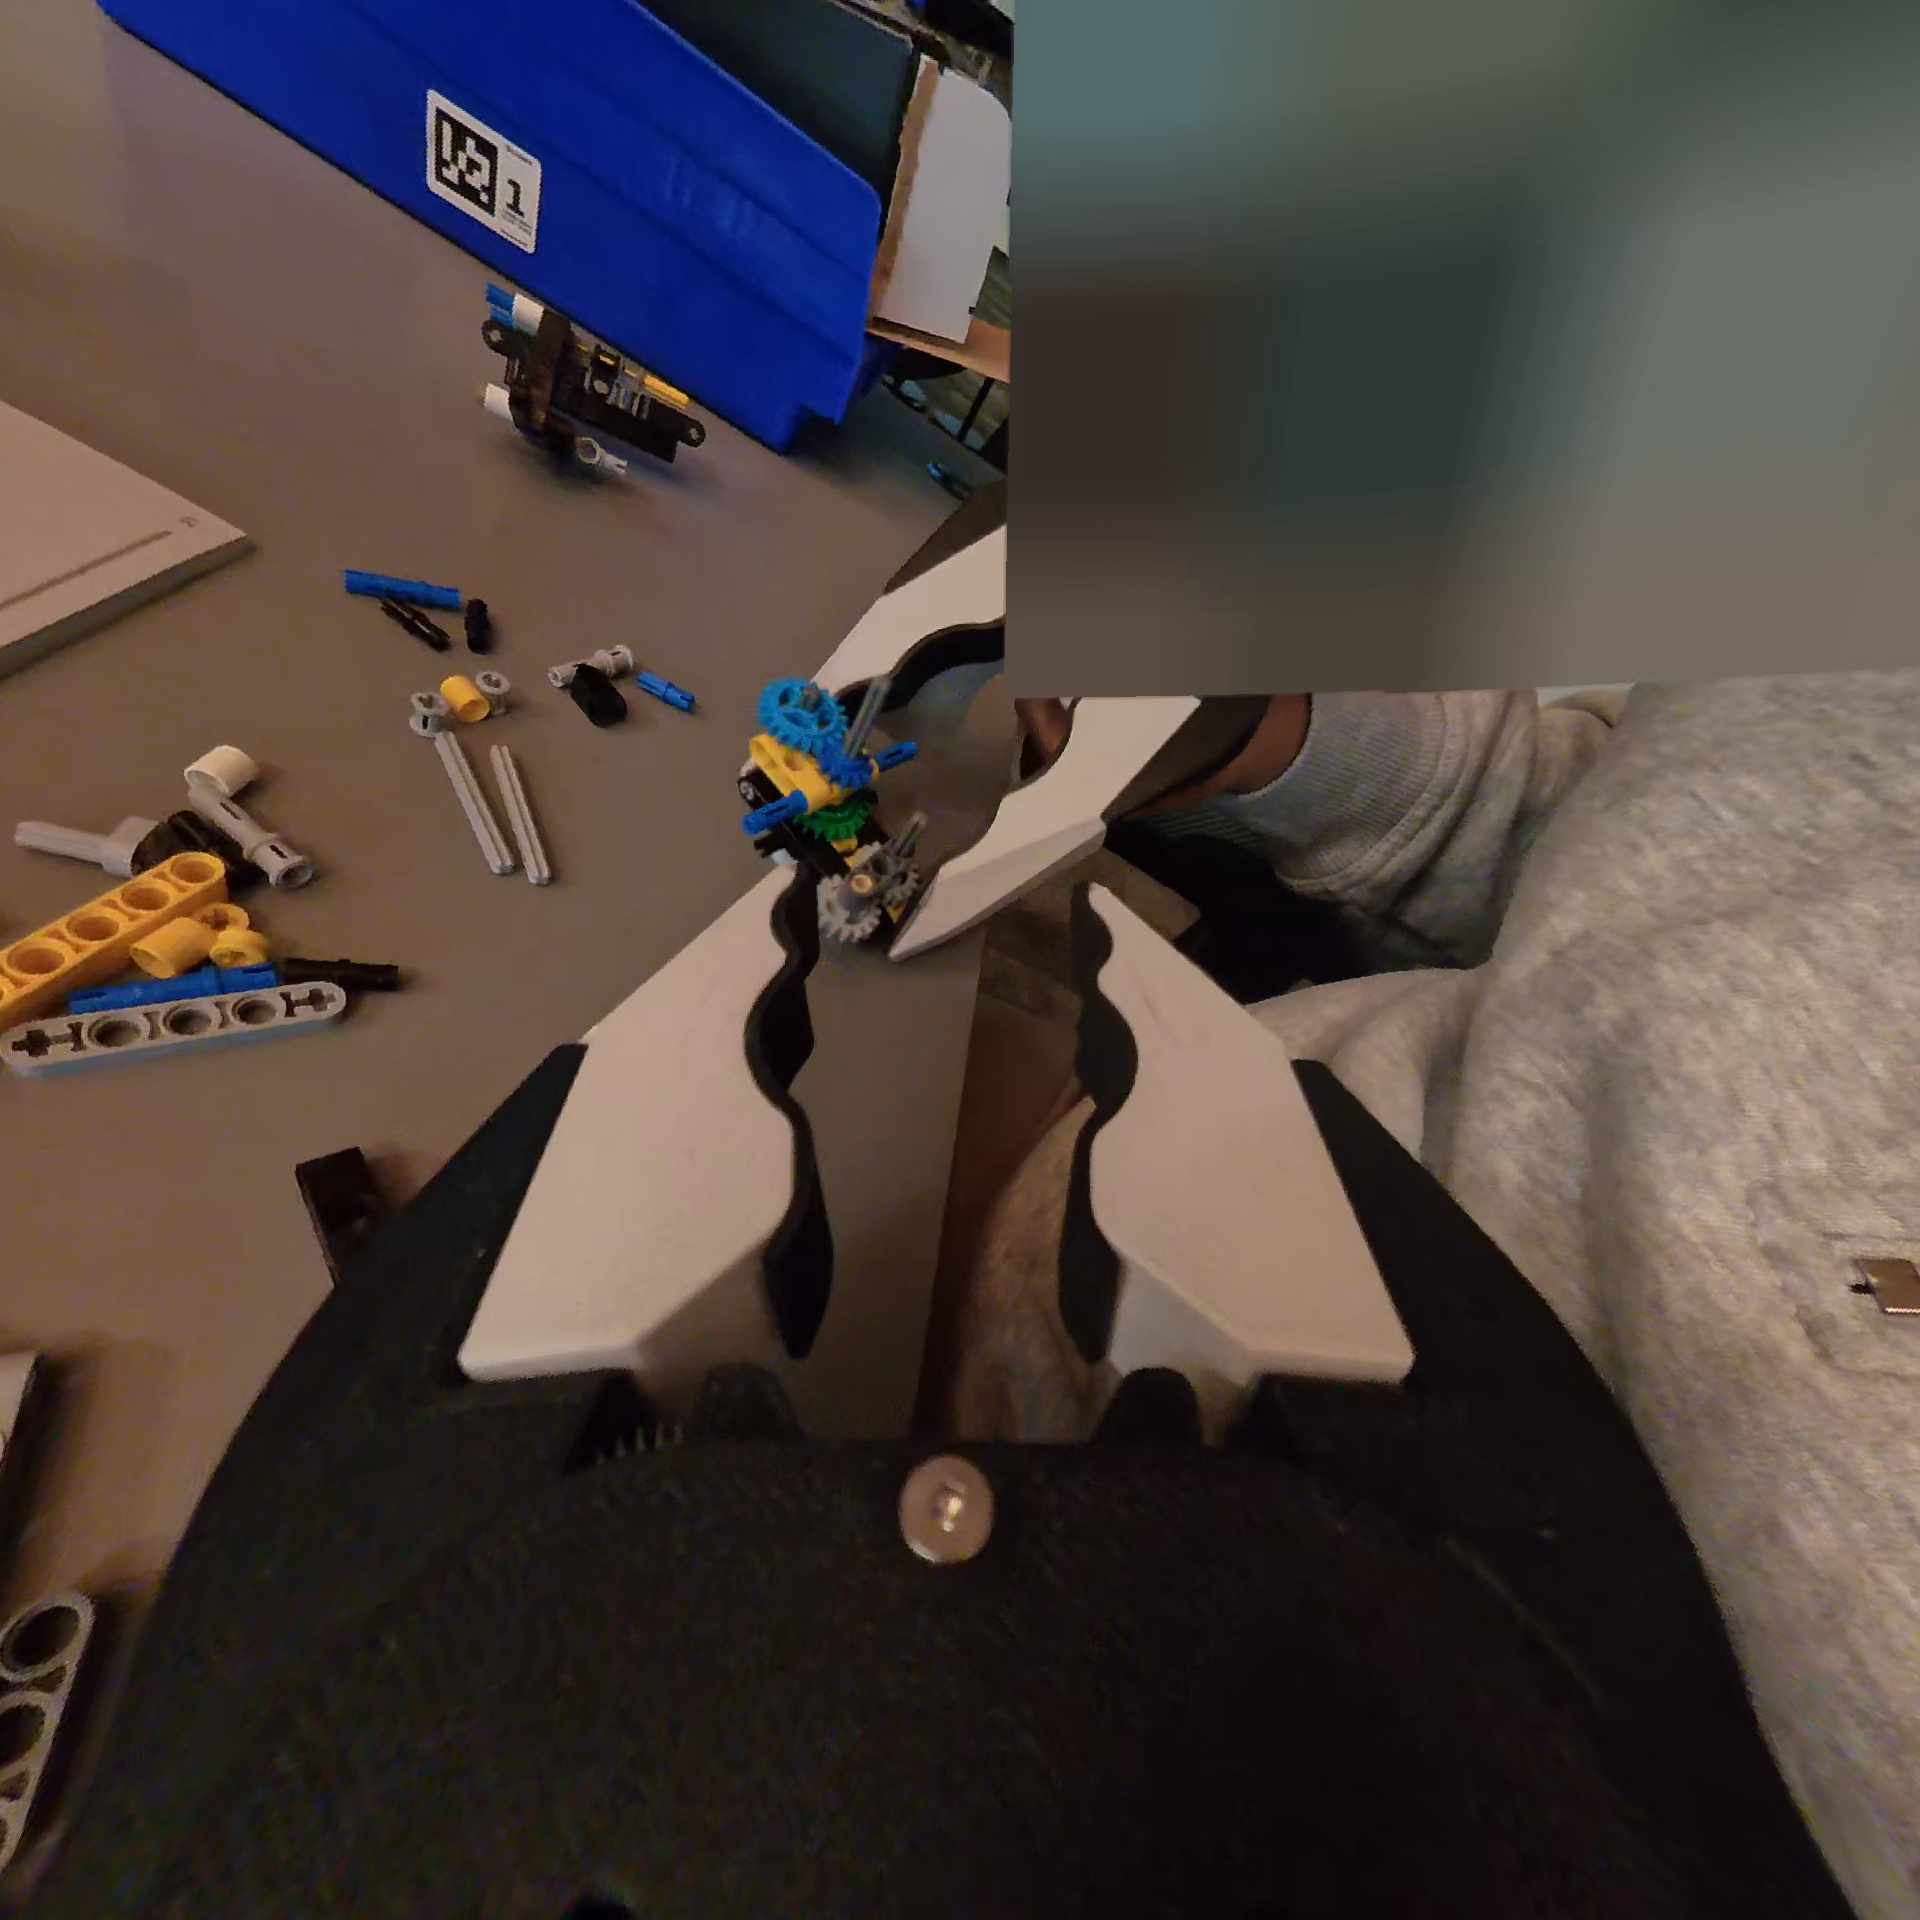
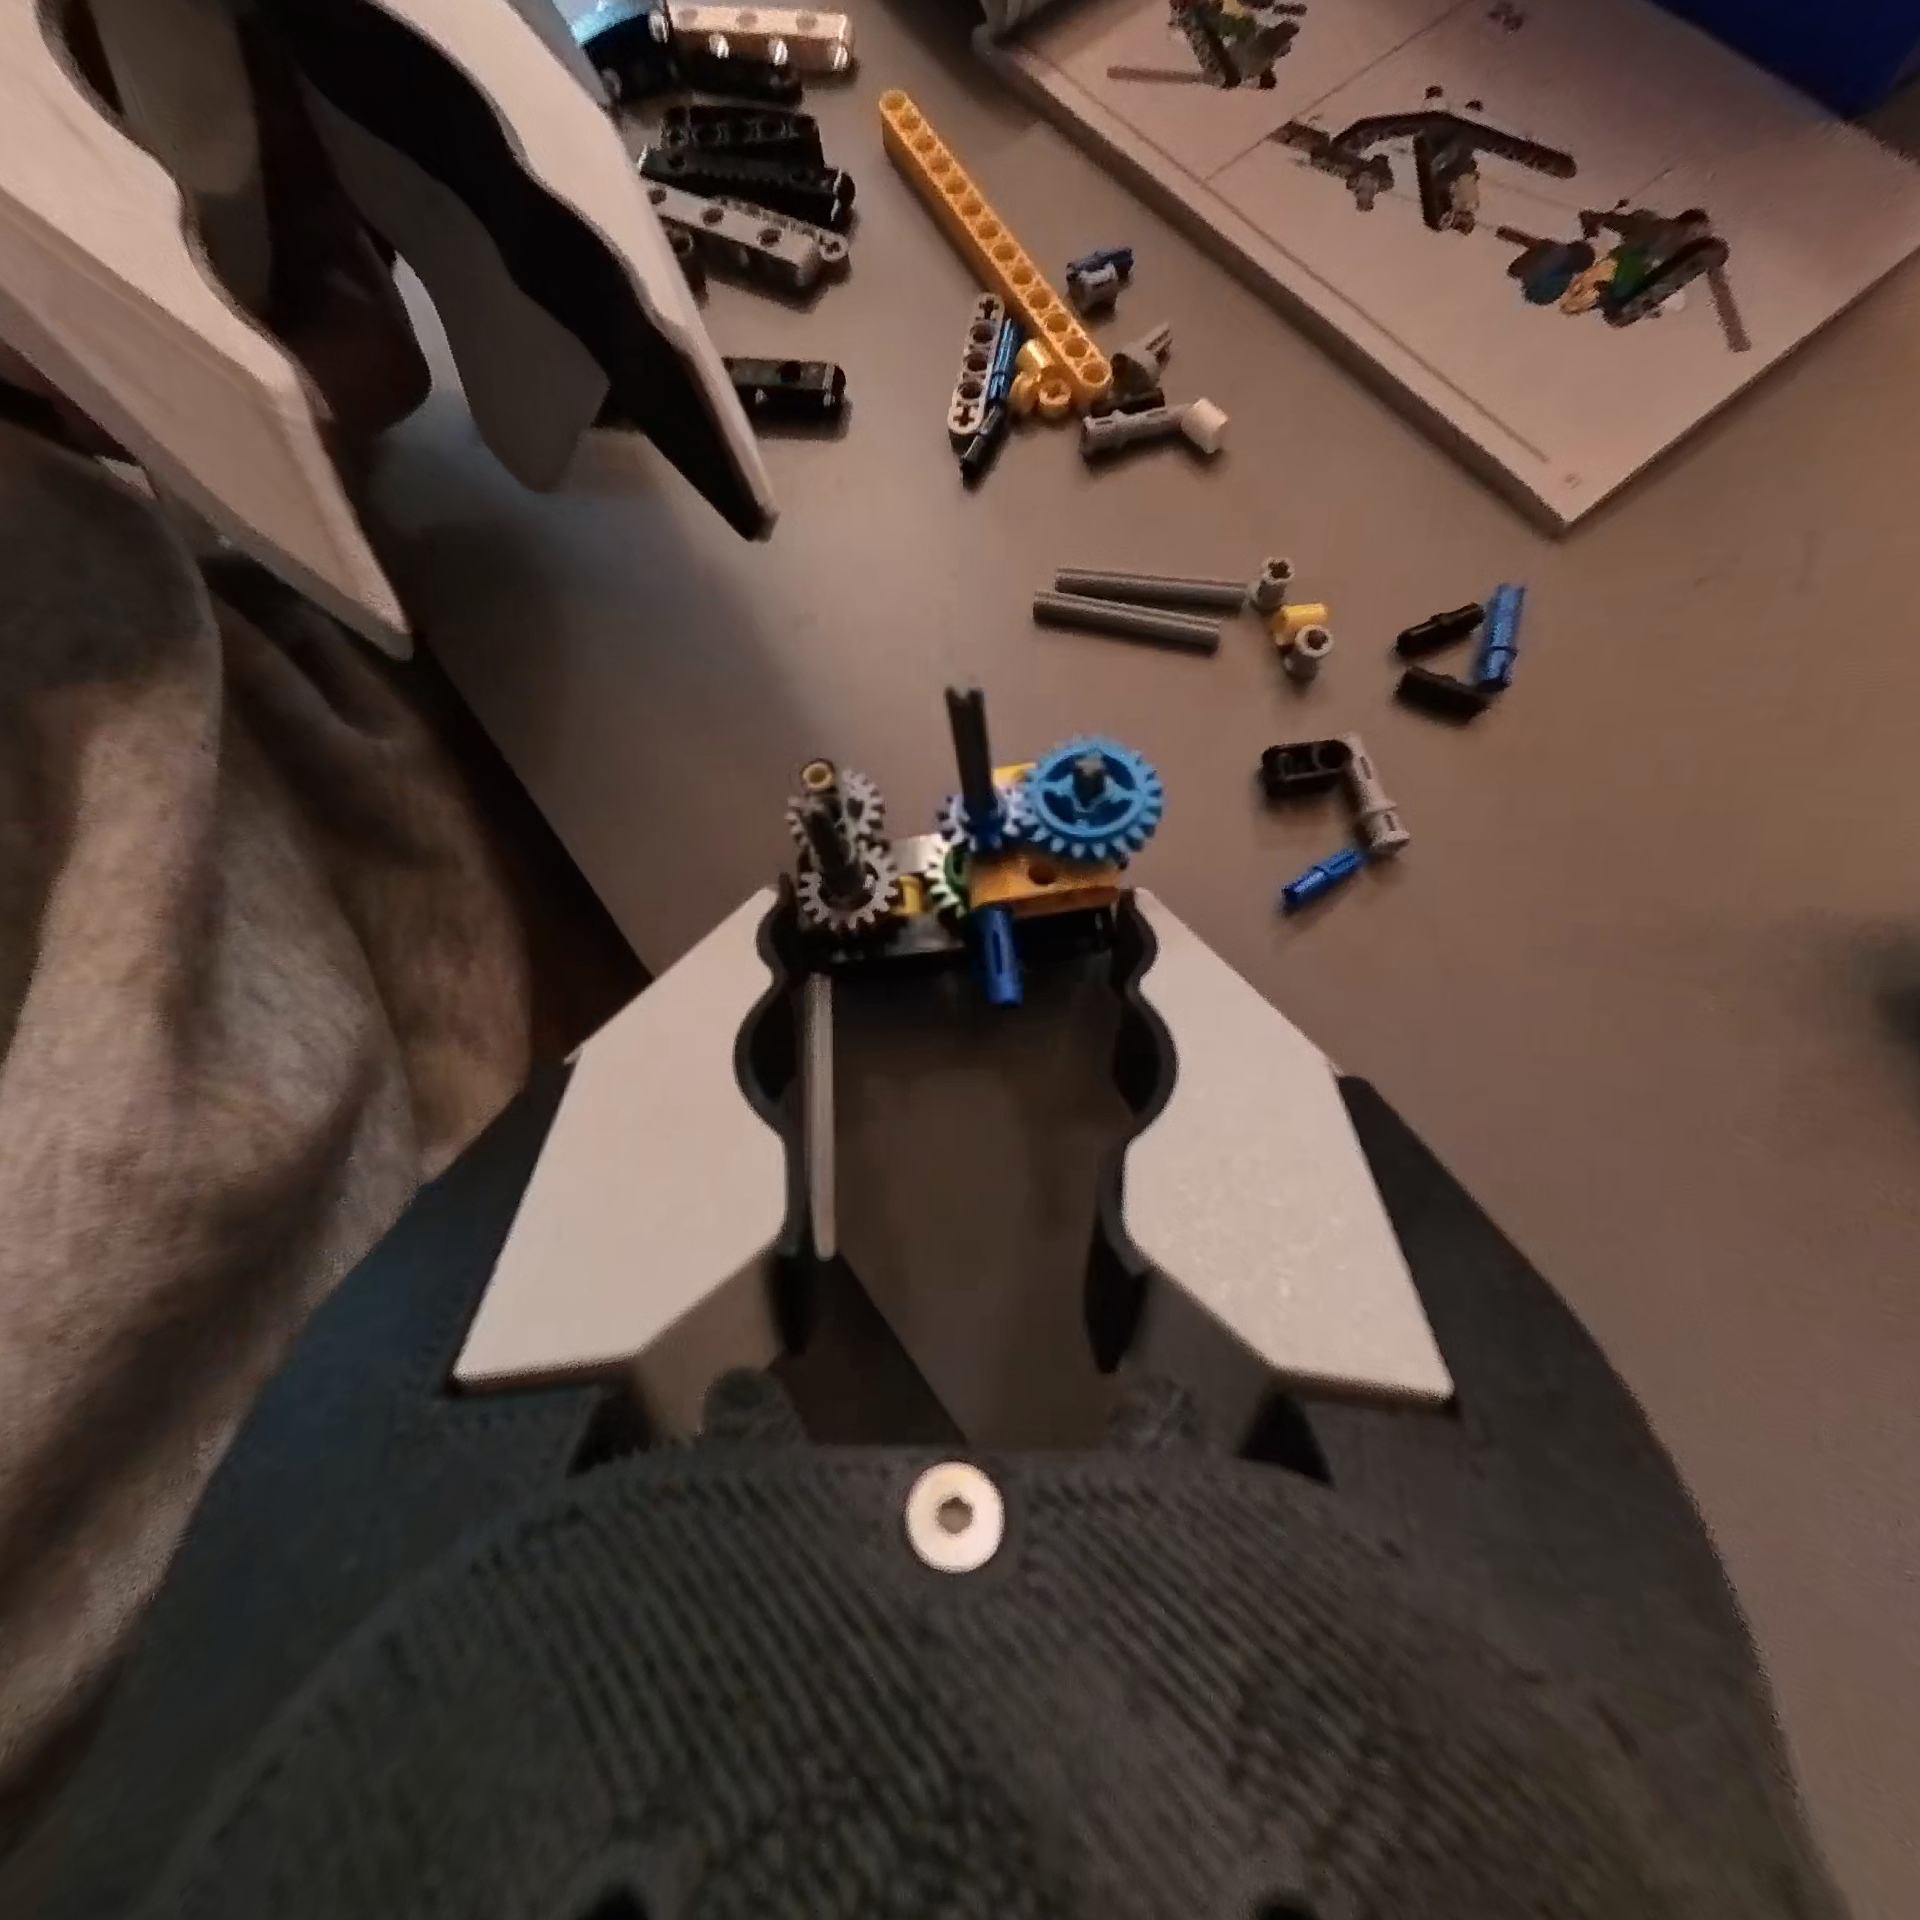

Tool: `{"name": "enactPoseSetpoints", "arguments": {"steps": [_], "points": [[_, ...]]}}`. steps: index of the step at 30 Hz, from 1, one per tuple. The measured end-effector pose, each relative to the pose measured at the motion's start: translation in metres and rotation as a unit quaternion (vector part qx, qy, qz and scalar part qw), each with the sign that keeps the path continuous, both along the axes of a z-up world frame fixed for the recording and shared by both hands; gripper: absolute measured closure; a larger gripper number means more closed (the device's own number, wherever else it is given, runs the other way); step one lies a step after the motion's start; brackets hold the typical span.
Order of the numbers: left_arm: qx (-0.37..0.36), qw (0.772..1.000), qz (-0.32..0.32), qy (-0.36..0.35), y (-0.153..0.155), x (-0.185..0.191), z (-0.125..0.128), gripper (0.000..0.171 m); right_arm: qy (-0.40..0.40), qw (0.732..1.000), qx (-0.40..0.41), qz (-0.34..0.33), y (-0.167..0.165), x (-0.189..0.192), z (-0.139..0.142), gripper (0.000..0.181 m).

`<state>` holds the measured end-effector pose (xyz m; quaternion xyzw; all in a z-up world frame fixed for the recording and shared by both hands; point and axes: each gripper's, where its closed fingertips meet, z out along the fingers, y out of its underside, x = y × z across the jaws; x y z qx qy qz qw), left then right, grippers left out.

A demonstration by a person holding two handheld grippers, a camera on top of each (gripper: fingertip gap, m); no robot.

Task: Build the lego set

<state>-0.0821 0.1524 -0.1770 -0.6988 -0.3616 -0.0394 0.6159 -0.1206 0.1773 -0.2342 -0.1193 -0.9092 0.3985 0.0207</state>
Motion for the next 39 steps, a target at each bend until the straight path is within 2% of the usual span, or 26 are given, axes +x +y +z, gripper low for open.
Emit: {"name": "enactPoseSetpoints", "arguments": {"steps": [14, 20, 26, 32, 39], "points": [[-0.024, 0.999, -0.017, -0.027, 0.016, -0.004, -0.012, 0.123, 0.032, 0.999, 0.011, 0.026, 0.009, 0.005, -0.001, 0.117], [-0.012, 1.0, 0.011, -0.012, 0.008, -0.01, -0.004, 0.122, 0.033, 0.999, 0.007, 0.025, 0.004, 0.001, -0.001, 0.123], [-0.006, 0.999, 0.05, 0.012, -0.008, -0.019, 0.005, 0.122, 0.037, 0.999, 0.004, 0.006, -0.018, -0.008, -0.001, 0.123], [0.002, 0.998, 0.063, 0.018, -0.02, -0.019, 0.007, 0.122, 0.036, 0.999, -0.008, -0.013, -0.037, -0.017, -0.002, 0.123], [0.019, 0.997, 0.072, 0.003, -0.026, -0.022, 0.006, 0.121, 0.03, 0.999, -0.01, -0.016, -0.04, -0.019, -0.002, 0.122]]}}
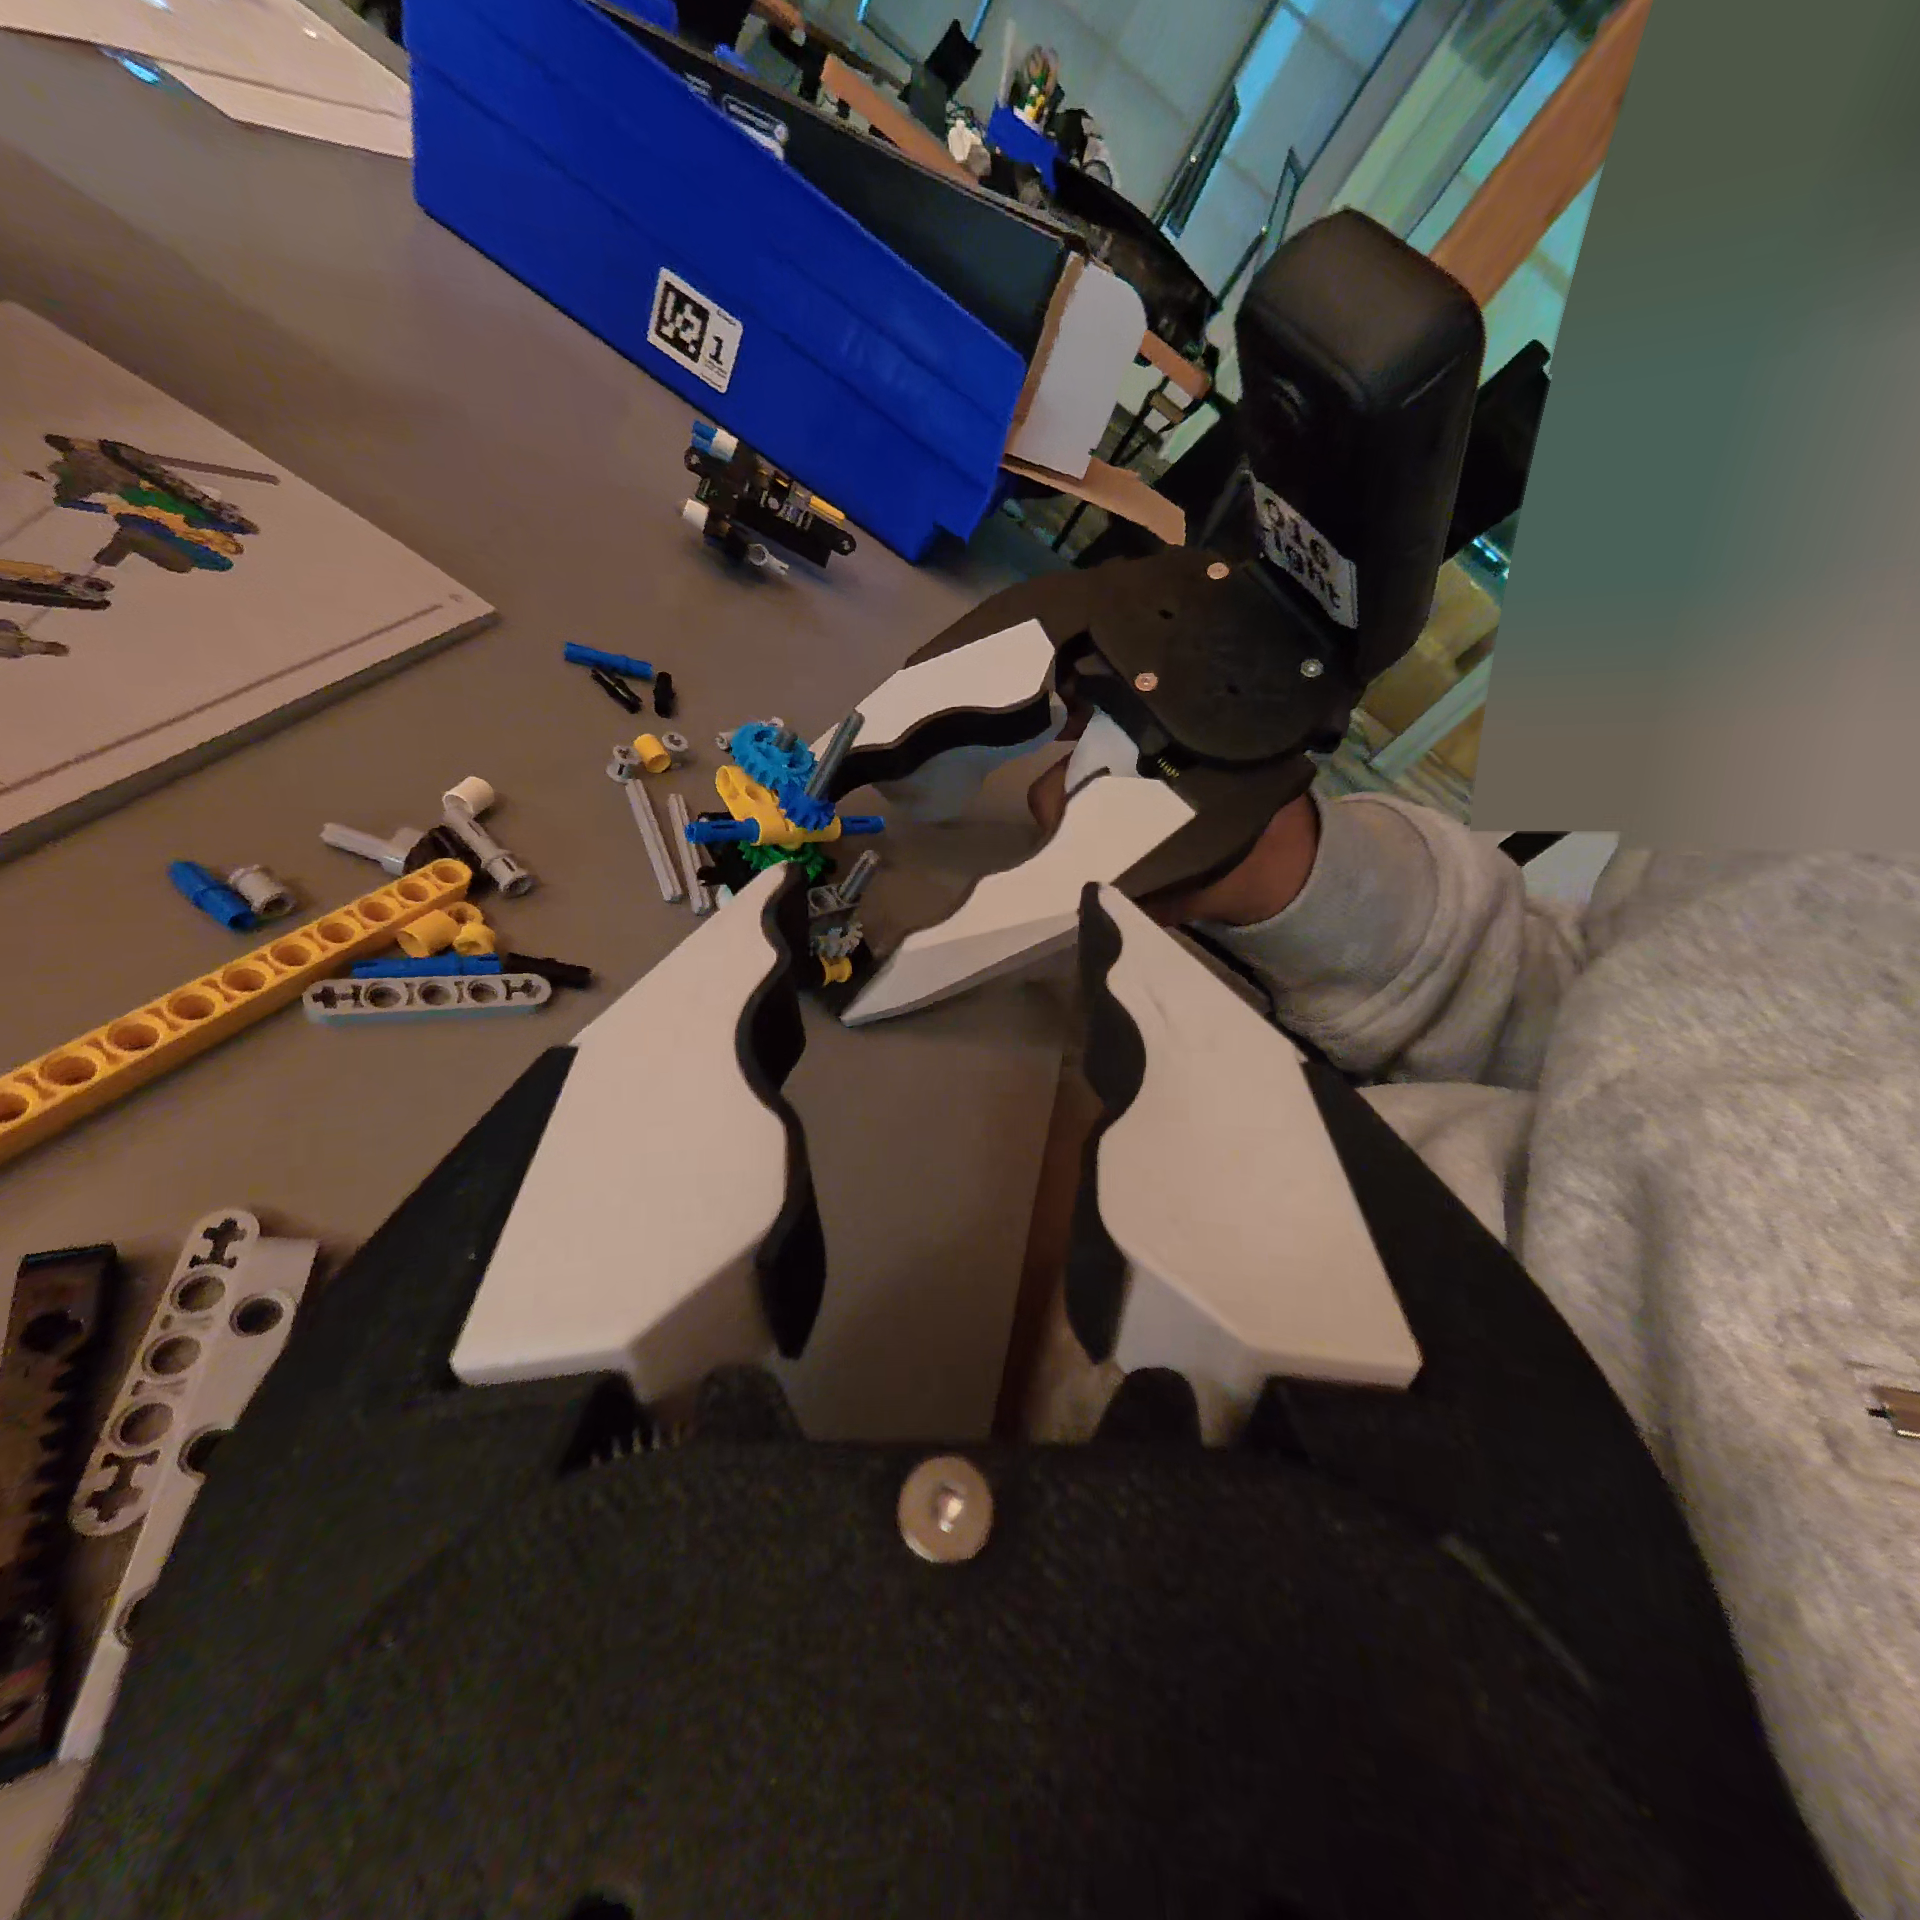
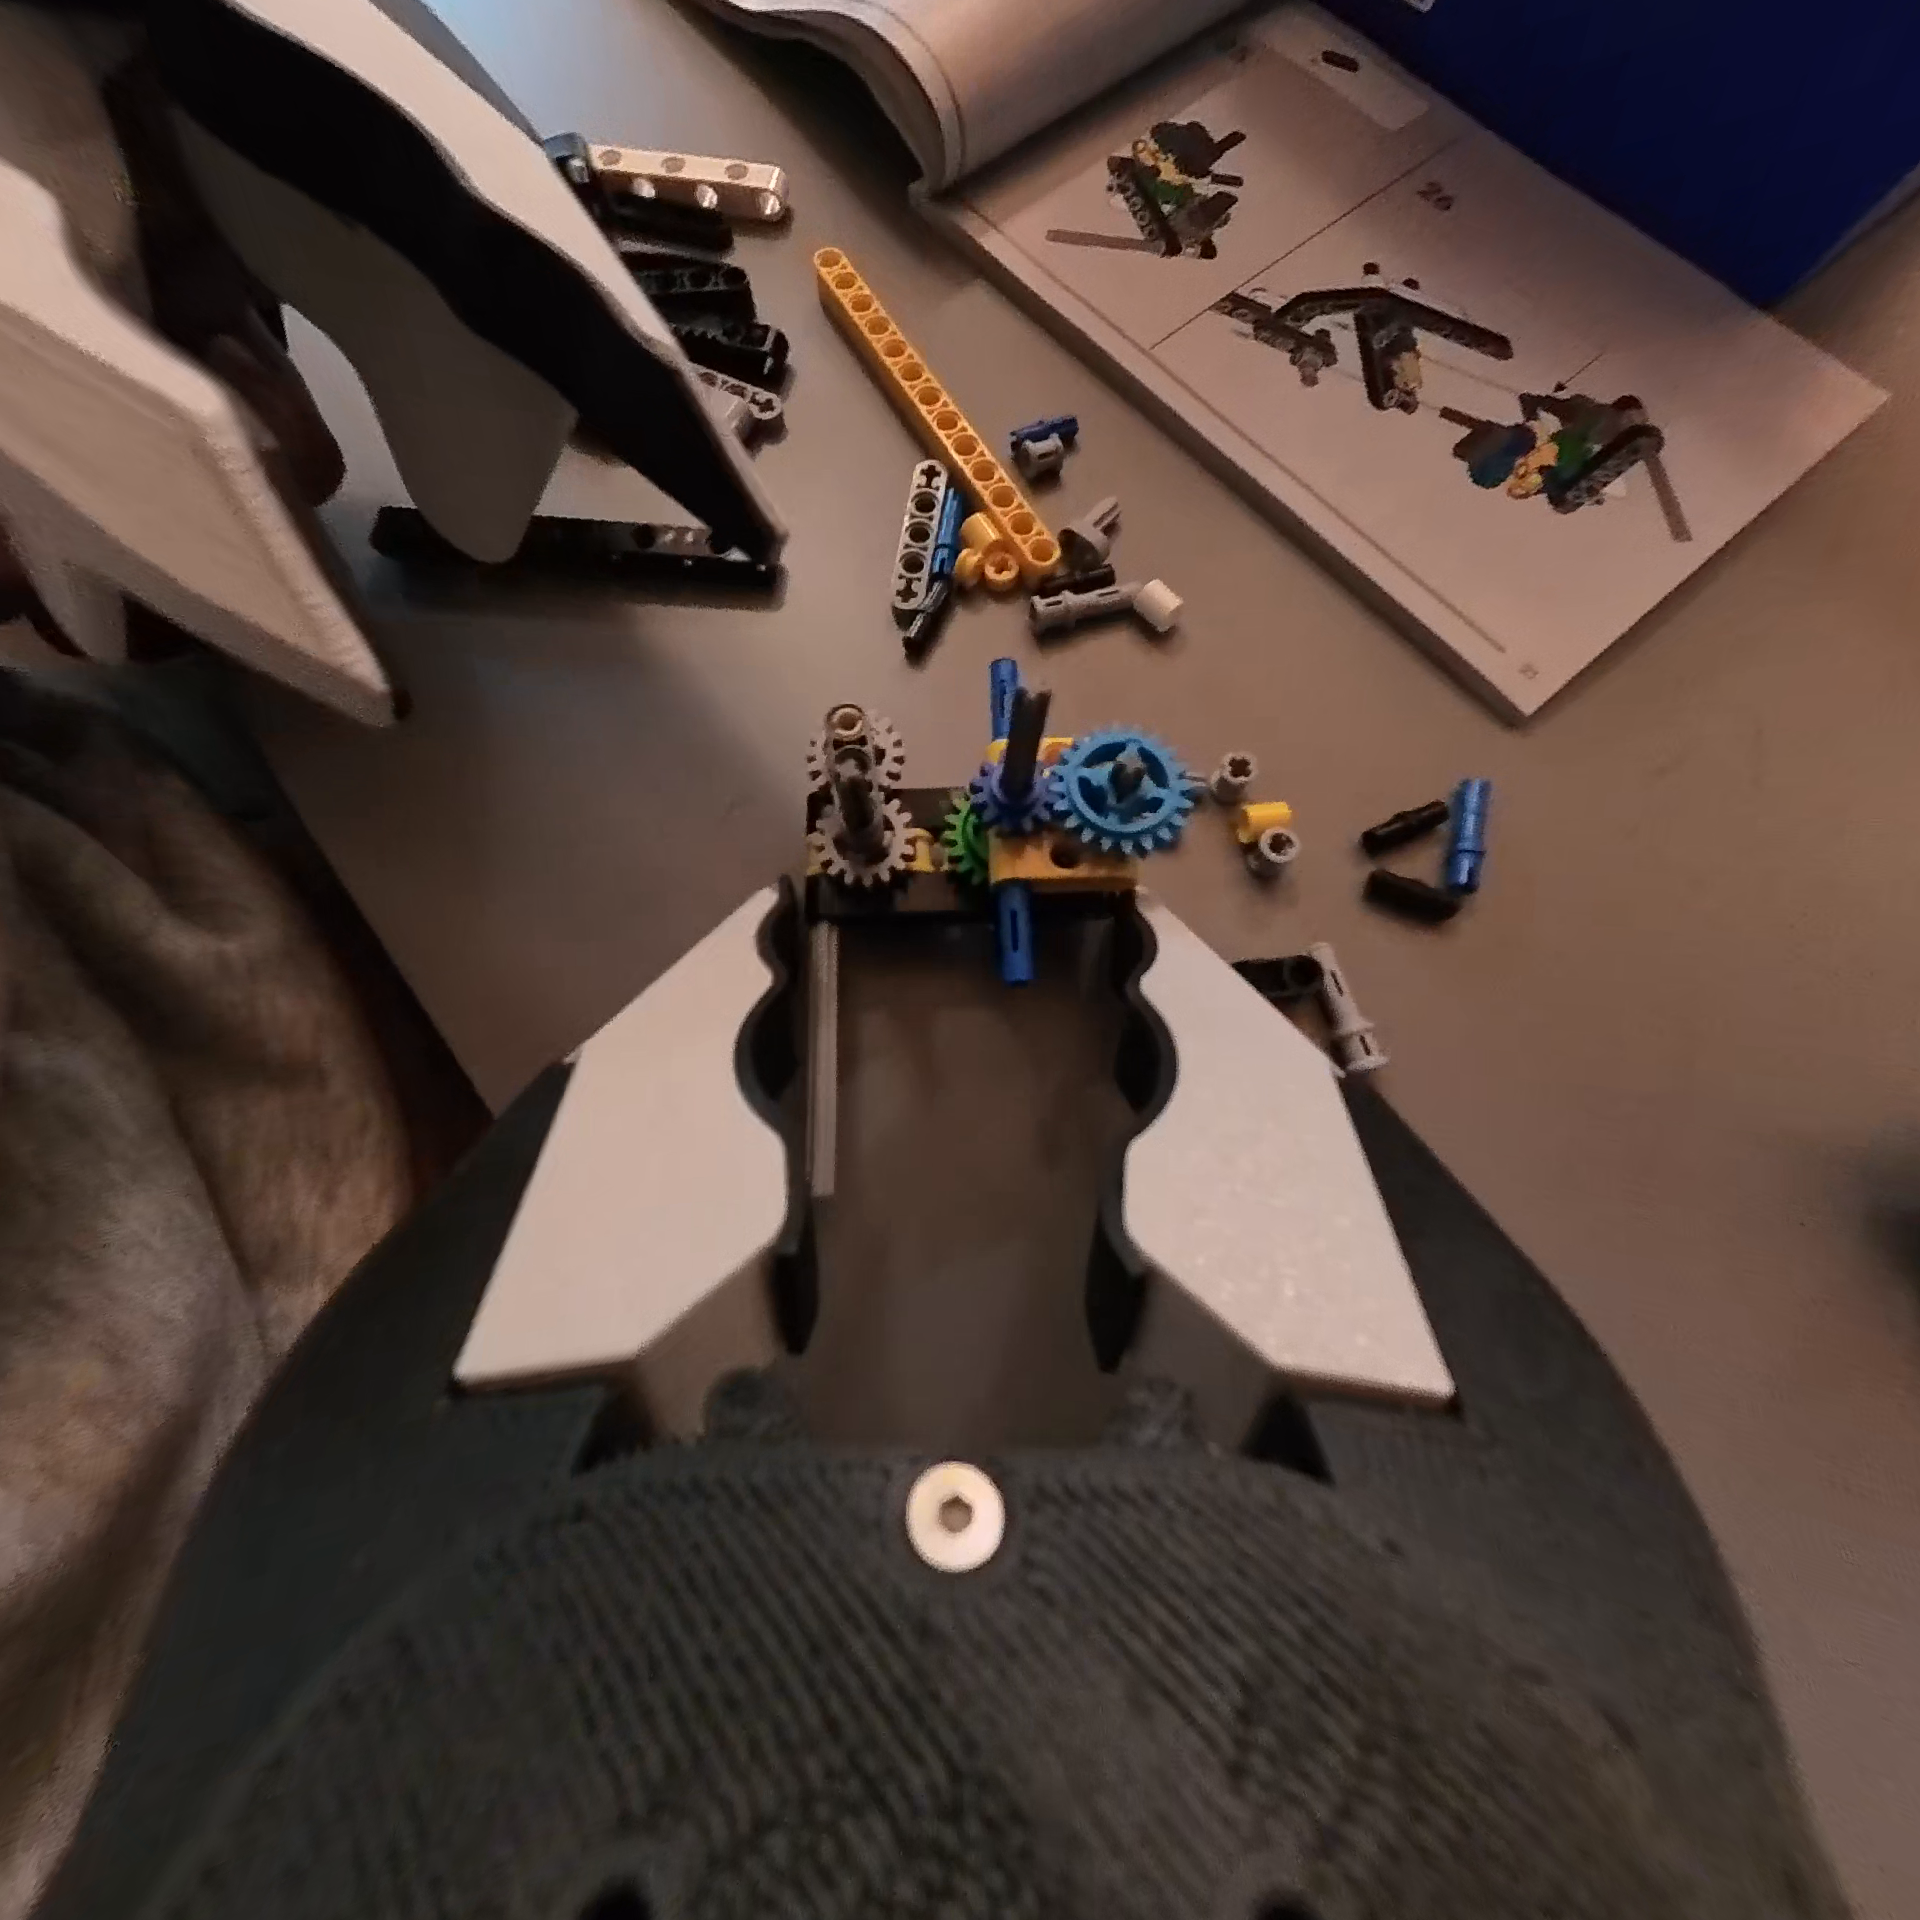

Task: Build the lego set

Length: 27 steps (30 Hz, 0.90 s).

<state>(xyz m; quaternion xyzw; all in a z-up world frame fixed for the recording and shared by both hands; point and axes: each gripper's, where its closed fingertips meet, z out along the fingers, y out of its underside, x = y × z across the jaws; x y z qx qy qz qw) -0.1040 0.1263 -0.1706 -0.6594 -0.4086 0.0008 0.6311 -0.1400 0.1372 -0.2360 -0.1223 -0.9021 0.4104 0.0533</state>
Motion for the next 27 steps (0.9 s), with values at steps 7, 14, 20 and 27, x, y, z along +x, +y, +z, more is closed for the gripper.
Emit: {"name": "enactPoseSetpoints", "arguments": {"steps": [7, 14, 20, 27], "points": [[-0.02, 1.0, 0.017, -0.001, -0.001, -0.003, -0.004, 0.121, 0.002, 1.0, 0.001, 0.015, 0.001, 0.004, 0.0, 0.119], [-0.058, 0.998, 0.024, 0.014, 0.002, -0.002, -0.007, 0.121, 0.002, 1.0, 0.001, 0.02, 0.002, 0.004, 0.0, 0.117], [-0.073, 0.997, 0.032, -0.003, 0.001, -0.005, -0.014, 0.12, 0.0, 1.0, 0.001, 0.027, 0.005, 0.004, 0.0, 0.114], [-0.169, 0.985, 0.013, -0.023, 0.01, 0.0, -0.038, 0.111, 0.002, 0.999, 0.002, 0.033, 0.006, 0.006, 0.0, 0.116]]}}
